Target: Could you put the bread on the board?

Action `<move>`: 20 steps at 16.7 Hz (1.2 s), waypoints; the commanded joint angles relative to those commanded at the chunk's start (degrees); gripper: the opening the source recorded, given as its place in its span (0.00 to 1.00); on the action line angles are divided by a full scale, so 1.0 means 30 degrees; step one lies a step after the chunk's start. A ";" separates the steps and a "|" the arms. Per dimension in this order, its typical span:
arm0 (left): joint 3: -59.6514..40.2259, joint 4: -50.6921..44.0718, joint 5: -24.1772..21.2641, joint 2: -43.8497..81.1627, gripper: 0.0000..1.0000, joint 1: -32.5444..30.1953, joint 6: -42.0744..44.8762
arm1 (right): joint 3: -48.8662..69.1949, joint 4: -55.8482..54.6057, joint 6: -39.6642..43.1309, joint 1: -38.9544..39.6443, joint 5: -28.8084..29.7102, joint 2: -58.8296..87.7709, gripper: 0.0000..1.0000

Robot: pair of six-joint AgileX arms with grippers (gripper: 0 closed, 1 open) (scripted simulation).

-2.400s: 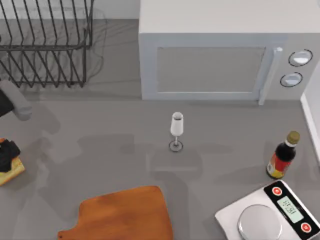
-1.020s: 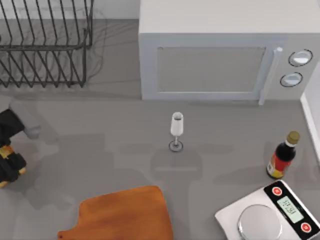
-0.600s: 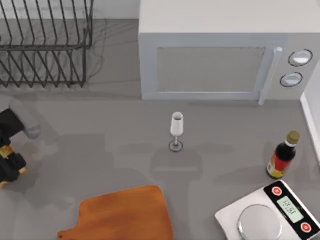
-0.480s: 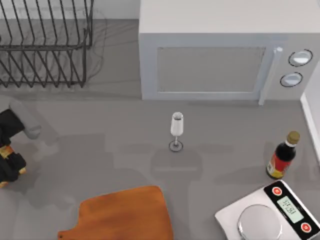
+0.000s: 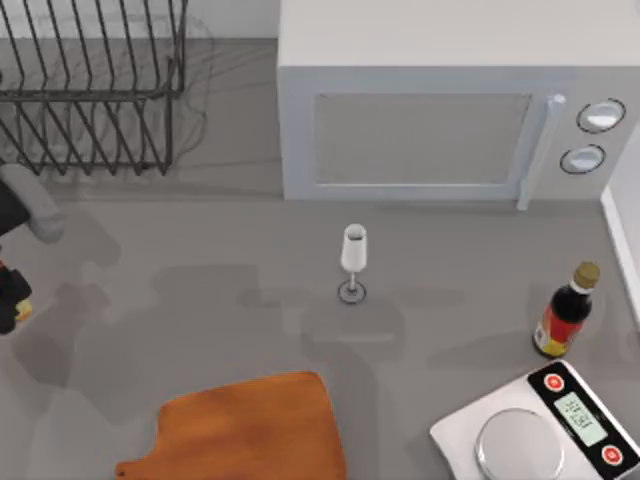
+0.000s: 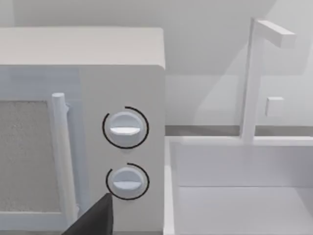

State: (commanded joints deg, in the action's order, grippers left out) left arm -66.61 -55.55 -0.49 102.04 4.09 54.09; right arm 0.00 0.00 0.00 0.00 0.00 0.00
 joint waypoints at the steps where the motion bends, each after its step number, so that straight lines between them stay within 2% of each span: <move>1: -0.0561 -0.1011 0.0002 -0.0341 0.00 -0.0014 -0.0010 | 0.0000 0.0000 0.0000 0.0000 0.0000 0.0000 1.00; 5: -0.2021 -0.3033 0.0008 -0.1436 0.00 -0.0037 -0.0117 | 0.0000 0.0000 0.0000 0.0000 0.0000 0.0000 1.00; 12: -0.1911 -0.2947 0.0039 -0.1343 0.00 -0.0031 -0.0555 | 0.0000 0.0000 0.0000 0.0000 0.0000 0.0000 1.00; 16: -0.1431 -0.2602 0.0194 -0.1122 0.00 -0.0365 -0.3950 | 0.0000 0.0000 0.0000 0.0000 0.0000 0.0000 1.00; 20: -0.0672 -0.2117 0.0429 -0.0805 0.00 -0.1262 -1.0509 | 0.0000 0.0000 0.0000 0.0000 0.0000 0.0000 1.00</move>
State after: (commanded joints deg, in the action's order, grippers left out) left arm -68.63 -61.90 0.79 99.63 0.30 22.56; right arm 0.00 0.00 0.00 0.00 0.00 0.00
